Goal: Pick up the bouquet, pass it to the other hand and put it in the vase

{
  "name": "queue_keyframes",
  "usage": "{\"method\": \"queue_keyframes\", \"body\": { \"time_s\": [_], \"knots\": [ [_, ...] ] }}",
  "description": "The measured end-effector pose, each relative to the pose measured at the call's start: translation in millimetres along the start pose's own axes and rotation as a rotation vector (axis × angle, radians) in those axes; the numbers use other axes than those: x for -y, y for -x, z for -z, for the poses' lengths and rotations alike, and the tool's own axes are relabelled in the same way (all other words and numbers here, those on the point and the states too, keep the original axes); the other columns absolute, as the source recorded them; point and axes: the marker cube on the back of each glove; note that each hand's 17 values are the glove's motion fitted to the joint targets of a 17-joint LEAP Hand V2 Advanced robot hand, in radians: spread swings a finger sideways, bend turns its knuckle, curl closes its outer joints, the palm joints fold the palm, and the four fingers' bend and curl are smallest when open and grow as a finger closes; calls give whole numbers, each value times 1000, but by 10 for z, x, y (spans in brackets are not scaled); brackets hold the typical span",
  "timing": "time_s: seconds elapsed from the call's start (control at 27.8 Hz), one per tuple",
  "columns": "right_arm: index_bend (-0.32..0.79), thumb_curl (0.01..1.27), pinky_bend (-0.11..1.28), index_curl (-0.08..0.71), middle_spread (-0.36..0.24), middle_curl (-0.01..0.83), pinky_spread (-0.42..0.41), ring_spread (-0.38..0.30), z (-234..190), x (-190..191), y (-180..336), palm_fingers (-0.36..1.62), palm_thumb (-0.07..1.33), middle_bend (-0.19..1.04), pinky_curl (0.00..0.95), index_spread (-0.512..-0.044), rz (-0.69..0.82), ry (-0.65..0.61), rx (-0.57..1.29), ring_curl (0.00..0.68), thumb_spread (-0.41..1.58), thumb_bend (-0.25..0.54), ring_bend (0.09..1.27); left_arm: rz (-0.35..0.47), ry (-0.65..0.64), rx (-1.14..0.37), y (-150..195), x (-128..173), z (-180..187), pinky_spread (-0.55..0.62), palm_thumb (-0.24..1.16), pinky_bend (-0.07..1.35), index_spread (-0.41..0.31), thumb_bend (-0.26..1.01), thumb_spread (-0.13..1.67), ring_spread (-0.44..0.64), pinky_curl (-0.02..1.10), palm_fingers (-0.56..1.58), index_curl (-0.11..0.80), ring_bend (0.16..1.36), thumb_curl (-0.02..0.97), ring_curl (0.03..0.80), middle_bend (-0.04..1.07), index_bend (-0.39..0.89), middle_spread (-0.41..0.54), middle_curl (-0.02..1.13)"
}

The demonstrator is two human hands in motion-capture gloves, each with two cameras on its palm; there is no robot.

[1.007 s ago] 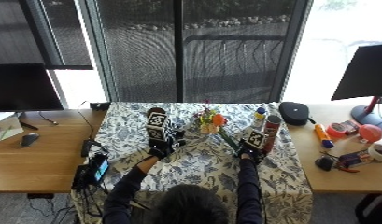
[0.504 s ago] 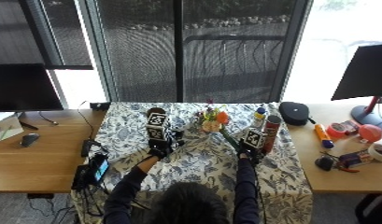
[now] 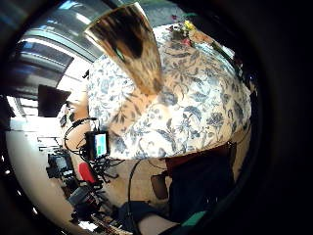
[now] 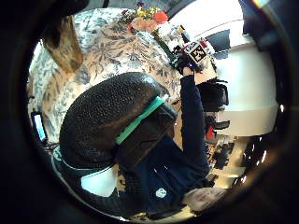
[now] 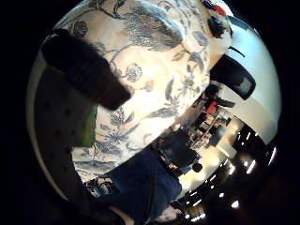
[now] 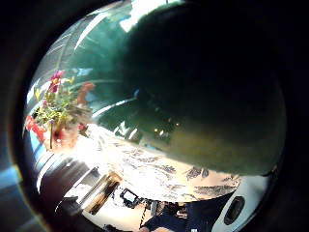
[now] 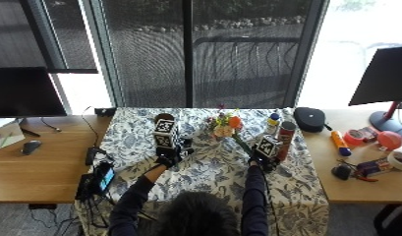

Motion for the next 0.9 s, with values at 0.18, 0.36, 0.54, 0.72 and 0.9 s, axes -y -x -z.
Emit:
{"method": "queue_keyframes", "body": {
  "time_s": [0.18,0.36,0.54,0.72,0.9],
  "knots": [
    [146,382,286,349,-194,530,-156,-232,-104,154,63,1226,1074,477,327,-242,71,-98,95,437,1138,94,614,1,6,-4,-6,-17,11,341,-2,182,-76,-23,1045,218,306,381,375,465,261,292,178,176,113,340],
    [172,370,334,370,-193,551,-185,-222,-204,125,-18,1239,1081,485,360,-245,-55,-87,52,467,1176,88,660,2,11,-1,-9,-1,-13,341,-3,182,-76,-23,1047,219,305,382,378,463,262,293,177,176,113,340],
    [169,356,393,388,-198,577,-206,-220,-239,17,-11,1254,1071,518,397,-243,-53,-85,63,490,1203,70,691,5,21,2,-45,-33,2,341,-3,182,-76,-23,1049,219,304,382,380,462,263,294,177,175,113,341],
    [190,340,423,416,-198,601,-211,-214,-113,93,60,1247,1060,541,424,-247,-23,-195,184,510,1219,51,718,5,26,-3,-16,75,-92,341,-3,181,-76,-23,1049,219,303,383,383,460,264,295,176,177,113,340],
    [194,329,445,441,-194,618,-214,-214,233,105,326,1228,1062,544,446,-251,189,-315,512,526,1232,40,738,1,42,-20,-50,93,-57,341,-3,182,-76,-23,1055,219,302,383,385,459,264,295,176,176,118,340]
  ]
}}
